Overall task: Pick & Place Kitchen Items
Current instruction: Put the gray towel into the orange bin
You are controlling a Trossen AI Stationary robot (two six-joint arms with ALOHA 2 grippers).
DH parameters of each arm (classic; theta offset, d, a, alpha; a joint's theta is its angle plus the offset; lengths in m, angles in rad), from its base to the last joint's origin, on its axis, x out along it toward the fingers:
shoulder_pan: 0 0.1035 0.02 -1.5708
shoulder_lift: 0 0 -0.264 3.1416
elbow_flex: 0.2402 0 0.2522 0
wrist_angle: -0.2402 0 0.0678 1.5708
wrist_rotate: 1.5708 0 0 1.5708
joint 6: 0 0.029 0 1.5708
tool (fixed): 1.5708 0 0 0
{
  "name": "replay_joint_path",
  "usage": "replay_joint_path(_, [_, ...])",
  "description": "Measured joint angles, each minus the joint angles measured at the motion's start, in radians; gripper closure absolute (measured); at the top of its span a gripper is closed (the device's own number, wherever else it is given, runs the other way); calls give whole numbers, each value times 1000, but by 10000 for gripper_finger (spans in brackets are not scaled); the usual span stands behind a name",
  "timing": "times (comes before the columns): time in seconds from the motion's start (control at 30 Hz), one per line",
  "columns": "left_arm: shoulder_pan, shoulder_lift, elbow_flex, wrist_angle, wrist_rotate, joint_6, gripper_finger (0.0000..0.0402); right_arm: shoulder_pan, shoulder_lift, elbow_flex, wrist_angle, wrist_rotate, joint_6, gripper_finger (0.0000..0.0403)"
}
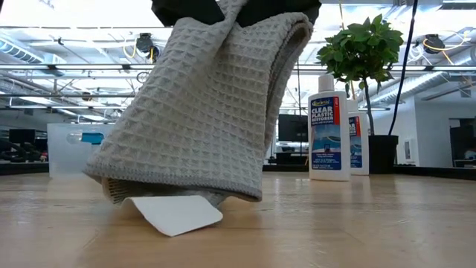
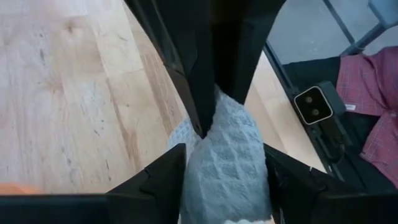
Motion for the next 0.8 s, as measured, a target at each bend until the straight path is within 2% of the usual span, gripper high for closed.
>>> replay_joint_path(0.13, [0, -2, 0, 2, 0, 4, 245, 1, 0, 0, -5, -4, 1, 403])
replay_joint_path(0.37, [17, -6, -1, -1, 15, 7, 379, 3, -1, 1, -25, -47, 27, 403])
replay_joint_path(0.53, [24, -35, -2, -25, -11, 3, 373, 15, -3, 2, -30, -29, 27, 401])
replay_joint_path(0.63, [24, -80, -2, -43, -21, 12, 383, 33, -23, 4, -33, -14, 27, 391])
replay_joint_path(0.8, [21, -189, -2, -93, -54, 18, 384, 64, -62, 2, -61, -57, 28, 363])
